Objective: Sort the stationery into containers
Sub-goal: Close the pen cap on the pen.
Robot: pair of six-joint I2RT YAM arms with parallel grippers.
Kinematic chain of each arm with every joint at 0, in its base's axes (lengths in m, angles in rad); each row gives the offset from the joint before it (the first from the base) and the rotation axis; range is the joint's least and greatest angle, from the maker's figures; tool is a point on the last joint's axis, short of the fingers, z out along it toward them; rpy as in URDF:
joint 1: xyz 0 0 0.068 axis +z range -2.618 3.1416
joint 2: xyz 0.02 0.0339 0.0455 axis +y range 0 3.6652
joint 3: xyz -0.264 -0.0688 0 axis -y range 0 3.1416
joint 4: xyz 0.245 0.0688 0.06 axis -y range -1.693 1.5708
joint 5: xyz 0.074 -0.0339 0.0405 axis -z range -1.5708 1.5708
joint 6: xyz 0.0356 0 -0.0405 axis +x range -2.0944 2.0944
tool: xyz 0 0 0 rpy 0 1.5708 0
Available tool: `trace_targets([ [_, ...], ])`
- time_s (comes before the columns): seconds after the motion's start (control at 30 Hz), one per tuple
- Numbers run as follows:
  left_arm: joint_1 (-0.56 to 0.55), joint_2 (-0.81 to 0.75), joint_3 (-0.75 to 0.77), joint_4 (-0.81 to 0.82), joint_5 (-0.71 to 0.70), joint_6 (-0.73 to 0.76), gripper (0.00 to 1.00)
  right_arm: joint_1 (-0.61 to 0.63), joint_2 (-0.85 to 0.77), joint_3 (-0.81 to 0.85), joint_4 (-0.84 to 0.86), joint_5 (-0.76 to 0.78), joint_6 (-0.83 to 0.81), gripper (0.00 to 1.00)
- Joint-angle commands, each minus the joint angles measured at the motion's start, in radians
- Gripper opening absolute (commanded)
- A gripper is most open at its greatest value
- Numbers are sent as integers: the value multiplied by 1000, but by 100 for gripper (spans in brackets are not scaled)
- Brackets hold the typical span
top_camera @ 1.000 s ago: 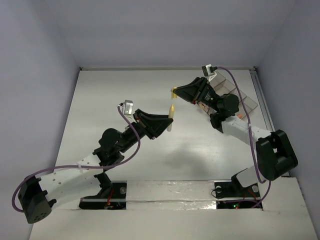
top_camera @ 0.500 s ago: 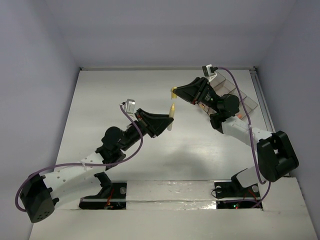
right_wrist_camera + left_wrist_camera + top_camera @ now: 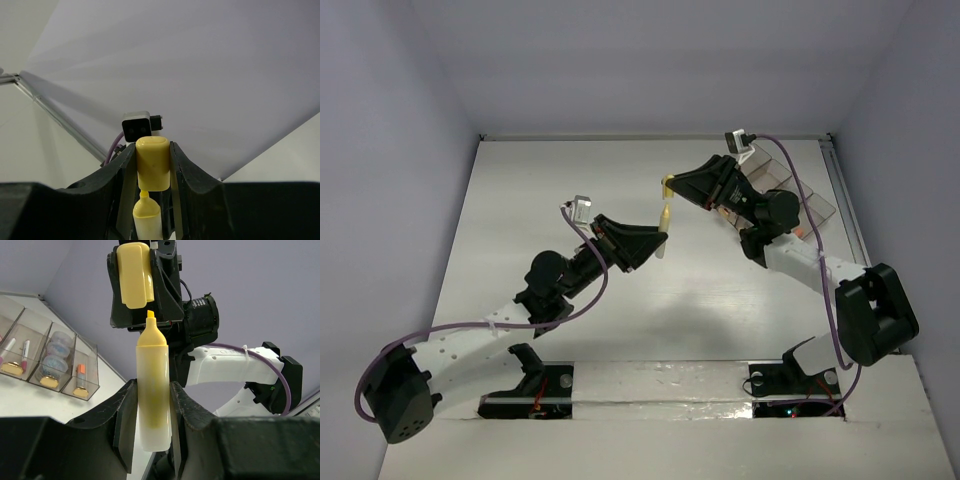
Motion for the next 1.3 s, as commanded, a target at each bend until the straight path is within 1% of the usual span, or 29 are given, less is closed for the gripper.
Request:
trace_targets([
  [0.0, 9, 5, 10, 90, 26, -7, 0, 15, -16, -6, 423, 4, -19, 26],
  [1.27, 45, -21, -4, 137, 25, -17, 0, 61, -38, -32, 423, -16, -88, 26],
])
